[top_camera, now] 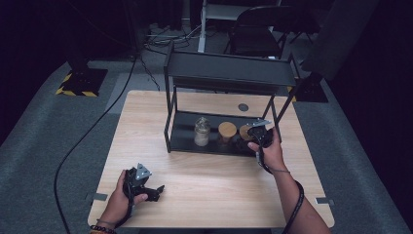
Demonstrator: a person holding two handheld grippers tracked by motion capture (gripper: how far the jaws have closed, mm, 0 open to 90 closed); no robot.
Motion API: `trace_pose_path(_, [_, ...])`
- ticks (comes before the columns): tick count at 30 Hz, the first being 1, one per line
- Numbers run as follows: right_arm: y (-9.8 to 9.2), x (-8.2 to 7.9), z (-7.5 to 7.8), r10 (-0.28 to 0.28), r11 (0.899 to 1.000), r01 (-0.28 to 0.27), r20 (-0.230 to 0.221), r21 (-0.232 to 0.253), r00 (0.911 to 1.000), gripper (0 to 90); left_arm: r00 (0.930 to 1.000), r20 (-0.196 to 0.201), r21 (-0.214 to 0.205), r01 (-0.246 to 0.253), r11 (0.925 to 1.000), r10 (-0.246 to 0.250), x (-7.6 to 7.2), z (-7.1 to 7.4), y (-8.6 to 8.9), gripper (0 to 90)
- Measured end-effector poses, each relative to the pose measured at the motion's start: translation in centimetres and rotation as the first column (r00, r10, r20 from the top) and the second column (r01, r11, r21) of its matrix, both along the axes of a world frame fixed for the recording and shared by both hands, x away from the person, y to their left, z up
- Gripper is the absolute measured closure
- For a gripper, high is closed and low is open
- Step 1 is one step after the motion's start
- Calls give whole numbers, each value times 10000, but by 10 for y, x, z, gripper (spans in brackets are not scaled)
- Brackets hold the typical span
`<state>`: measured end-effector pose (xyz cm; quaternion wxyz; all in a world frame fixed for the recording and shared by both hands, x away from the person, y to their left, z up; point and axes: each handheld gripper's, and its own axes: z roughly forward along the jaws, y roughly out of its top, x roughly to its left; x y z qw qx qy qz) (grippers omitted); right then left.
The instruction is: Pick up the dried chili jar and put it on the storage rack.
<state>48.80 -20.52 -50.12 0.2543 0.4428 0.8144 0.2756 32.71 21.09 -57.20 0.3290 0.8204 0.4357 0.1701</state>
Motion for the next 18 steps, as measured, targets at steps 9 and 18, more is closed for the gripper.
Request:
trace_pose_path(9, [0,-3,2,272,9992,-262,341,-304,9990,41,10000,-6,-5,-3,10000,3,0,0,0,0])
trace_pose_path(18, [0,-6,4,663,9953,-628,459,-735,9967,40,10000,-4,-4,-4,10000,4,0,0,0,0])
